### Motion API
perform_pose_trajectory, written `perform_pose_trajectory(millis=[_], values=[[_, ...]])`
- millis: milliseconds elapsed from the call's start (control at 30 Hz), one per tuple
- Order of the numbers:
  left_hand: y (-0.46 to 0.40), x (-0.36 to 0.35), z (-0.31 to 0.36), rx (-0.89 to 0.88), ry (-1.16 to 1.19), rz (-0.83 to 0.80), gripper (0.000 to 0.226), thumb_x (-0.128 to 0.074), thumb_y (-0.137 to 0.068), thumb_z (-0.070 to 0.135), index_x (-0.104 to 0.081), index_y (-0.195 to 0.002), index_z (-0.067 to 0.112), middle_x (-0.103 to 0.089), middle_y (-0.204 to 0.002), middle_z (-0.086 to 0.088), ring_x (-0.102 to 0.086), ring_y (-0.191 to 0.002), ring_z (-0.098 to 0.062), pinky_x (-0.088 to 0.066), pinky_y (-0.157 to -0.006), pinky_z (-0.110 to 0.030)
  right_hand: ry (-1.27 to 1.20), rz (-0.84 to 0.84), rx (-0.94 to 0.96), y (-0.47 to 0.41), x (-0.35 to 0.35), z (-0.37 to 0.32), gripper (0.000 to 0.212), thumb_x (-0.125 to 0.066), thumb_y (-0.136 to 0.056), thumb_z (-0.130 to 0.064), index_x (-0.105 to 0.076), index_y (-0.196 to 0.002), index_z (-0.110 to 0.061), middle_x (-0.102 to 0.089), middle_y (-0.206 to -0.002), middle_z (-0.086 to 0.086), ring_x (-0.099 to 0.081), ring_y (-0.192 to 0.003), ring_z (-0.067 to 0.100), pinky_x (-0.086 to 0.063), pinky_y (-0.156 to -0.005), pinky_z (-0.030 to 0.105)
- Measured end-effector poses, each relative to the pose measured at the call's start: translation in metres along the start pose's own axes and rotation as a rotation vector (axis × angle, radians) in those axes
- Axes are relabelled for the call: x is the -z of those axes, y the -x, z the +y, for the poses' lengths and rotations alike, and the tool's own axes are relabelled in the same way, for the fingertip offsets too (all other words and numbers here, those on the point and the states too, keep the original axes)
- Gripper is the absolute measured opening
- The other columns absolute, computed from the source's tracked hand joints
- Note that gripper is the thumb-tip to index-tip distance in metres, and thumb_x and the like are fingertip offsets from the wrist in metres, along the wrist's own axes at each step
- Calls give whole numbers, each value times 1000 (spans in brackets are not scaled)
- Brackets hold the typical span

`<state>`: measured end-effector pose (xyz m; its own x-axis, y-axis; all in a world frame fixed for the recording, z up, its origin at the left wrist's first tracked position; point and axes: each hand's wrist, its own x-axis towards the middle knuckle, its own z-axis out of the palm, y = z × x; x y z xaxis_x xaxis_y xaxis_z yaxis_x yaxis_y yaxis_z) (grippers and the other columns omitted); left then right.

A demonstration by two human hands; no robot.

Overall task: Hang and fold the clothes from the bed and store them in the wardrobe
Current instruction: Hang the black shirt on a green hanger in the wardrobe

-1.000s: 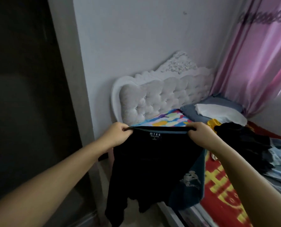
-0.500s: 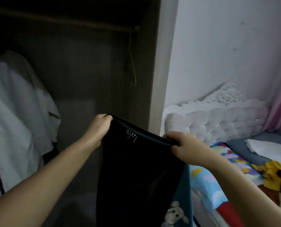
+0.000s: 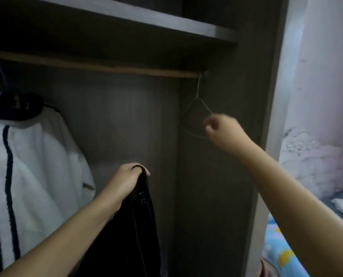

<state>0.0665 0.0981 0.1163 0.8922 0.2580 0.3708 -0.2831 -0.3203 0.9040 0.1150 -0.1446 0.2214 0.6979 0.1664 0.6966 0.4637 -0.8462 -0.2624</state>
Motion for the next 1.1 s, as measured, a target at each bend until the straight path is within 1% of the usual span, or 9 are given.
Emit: perform_pose_trajectory(millis=[100, 233, 333, 500, 600, 700, 800, 967, 1100], values=[[-11, 16, -11, 23, 14, 19, 37, -45, -88, 0, -66, -61, 14, -62, -69, -7, -55, -67, -15, -40, -60, -23, 94, -11, -193, -57, -19, 10, 47, -51, -96, -26, -41, -138, -8, -44, -136, 19, -48, -121, 36, -44, -92, 40], [-27, 46, -24, 38, 12, 46, 36, -46, -88, 1, -69, -63, 14, -66, -71, -3, -57, -74, -17, -41, -68, -27, 131, -221, -339, -96, -53, 29, 36, -48, -98, -12, -45, -129, 6, -55, -125, 23, -55, -113, 34, -43, -81, 33], [-36, 64, -34, 42, -4, 56, 37, -47, -88, 1, -70, -64, 16, -68, -74, -1, -59, -78, -16, -42, -73, -28, 0, -86, -408, -111, -69, 31, 26, -43, -98, -4, -53, -119, 7, -57, -120, 25, -56, -109, 34, -43, -82, 35], [-40, 71, -46, 86, 5, 51, 37, -46, -89, 0, -73, -70, 17, -71, -82, -2, -61, -82, -14, -45, -65, -15, -296, 191, -335, -85, -94, 17, 27, -42, -99, -14, -53, -123, -5, -62, -114, 18, -61, -100, 30, -49, -84, 38], [-38, 64, -47, 139, 28, 24, 36, -47, -91, 5, -74, -73, 21, -71, -83, 2, -61, -80, -10, -44, -55, -11, -459, 327, -312, -26, -125, 23, 26, -44, -99, -18, -53, -123, -11, -65, -99, 10, -62, -81, 21, -48, -71, 33], [-32, 52, -44, 250, 47, -43, 26, -54, -89, 10, -77, -78, 18, -71, -77, 8, -63, -73, -7, -45, -53, -8, -756, 166, -427, 32, -148, 22, 32, -54, -96, -29, -49, -126, -18, -59, -83, 2, -54, -55, 10, -47, -53, 27], [-22, 45, -46, 426, 115, -135, 18, -65, -82, 16, -76, -90, 4, -71, -87, -15, -66, -76, -26, -50, -68, -25, -1125, 73, -522, 54, -142, 10, 18, -57, -95, -35, -63, -101, -18, -41, -54, -5, -36, -38, 3, -29, -37, 15], [-6, 35, -59, 436, -90, -184, 22, -64, -89, 24, -69, -83, 3, -68, -78, -14, -66, -67, -24, -49, -62, -23, -1537, 142, -304, 87, -85, -29, 34, -48, -98, -33, -73, -85, -16, -25, -44, -12, -19, -33, 2, -17, -39, 10], [2, 22, -46, 397, 10, -240, 16, -63, -90, 18, -70, -84, 4, -69, -68, -8, -66, -57, -18, -51, -58, -19, -1737, 225, -46, 106, -47, -54, 34, -48, -95, -41, -73, -84, -21, -26, -46, -12, -21, -34, 1, -21, -38, 11]])
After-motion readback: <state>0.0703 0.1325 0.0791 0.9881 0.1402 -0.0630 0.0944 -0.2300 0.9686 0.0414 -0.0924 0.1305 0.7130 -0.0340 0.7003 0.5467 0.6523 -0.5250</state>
